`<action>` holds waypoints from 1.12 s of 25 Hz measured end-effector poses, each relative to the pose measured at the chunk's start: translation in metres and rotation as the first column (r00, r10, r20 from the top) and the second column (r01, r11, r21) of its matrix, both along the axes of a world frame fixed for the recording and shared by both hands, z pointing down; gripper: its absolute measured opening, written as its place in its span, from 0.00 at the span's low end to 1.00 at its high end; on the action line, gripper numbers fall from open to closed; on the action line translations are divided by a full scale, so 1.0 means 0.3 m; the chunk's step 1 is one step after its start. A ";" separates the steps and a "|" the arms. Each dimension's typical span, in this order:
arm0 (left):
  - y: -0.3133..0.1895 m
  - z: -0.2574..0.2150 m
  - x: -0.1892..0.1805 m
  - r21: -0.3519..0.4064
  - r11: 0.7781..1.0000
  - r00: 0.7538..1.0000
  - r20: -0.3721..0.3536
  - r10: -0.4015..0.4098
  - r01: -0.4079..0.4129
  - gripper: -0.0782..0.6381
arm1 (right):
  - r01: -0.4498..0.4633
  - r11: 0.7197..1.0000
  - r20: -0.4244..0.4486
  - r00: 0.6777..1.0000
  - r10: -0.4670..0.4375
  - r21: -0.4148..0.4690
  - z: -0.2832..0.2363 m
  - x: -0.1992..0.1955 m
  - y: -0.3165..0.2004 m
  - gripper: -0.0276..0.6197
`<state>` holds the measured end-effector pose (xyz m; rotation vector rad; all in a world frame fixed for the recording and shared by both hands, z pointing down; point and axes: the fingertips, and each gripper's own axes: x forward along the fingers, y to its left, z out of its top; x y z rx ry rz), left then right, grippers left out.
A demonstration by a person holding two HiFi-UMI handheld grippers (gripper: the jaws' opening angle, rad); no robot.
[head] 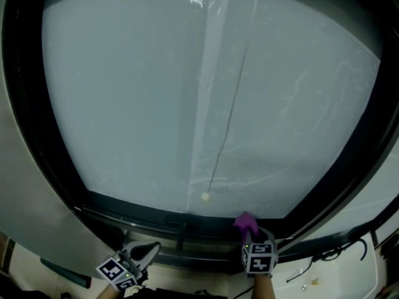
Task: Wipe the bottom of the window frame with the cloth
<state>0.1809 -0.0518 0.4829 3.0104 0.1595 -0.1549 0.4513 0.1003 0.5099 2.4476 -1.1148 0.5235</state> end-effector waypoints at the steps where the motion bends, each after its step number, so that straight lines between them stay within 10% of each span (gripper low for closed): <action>1: 0.003 -0.002 0.003 -0.005 1.000 1.000 0.000 -0.005 0.005 0.10 | -0.002 1.000 0.001 1.000 0.002 0.001 -0.001 0.011 0.012 0.18; 28: -0.073 -0.075 0.090 0.021 0.991 0.989 -0.066 0.134 -0.133 0.10 | -0.357 0.931 -0.084 0.933 0.350 -0.081 0.019 0.228 0.296 0.18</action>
